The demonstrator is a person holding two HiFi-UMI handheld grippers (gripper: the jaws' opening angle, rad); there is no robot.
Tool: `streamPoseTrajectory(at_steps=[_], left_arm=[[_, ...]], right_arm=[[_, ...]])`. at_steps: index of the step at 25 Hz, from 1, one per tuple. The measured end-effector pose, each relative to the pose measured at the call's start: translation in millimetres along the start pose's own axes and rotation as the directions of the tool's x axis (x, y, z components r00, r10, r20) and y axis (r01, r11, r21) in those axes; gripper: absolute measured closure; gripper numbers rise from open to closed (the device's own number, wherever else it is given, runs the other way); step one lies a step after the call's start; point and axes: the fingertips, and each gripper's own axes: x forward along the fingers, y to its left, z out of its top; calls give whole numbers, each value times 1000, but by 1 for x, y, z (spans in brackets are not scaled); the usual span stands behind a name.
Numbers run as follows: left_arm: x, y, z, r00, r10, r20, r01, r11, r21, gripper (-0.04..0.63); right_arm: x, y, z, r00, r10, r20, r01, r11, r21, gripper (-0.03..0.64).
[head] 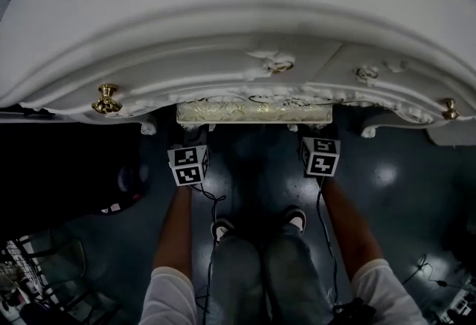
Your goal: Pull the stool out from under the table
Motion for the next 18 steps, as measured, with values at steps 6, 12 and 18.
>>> streamPoseTrajectory(at_steps=[6,12,18], left_arm=[[-8,-4,-11,996,23,-85,-23,1000,4,348],[-11,-7,-16,994,41,-103,-38,999,29,351],[-30,-13,-28,984,49,-172,-48,999,8,351]], right_arm=[[-10,0,-8,999,10,-39,-11,1000,-19,387],[-11,-1,-10,997,12,-70,-15,999,-46,388],[-26,4,-21,994,22,-109,-28,998,-57,388]])
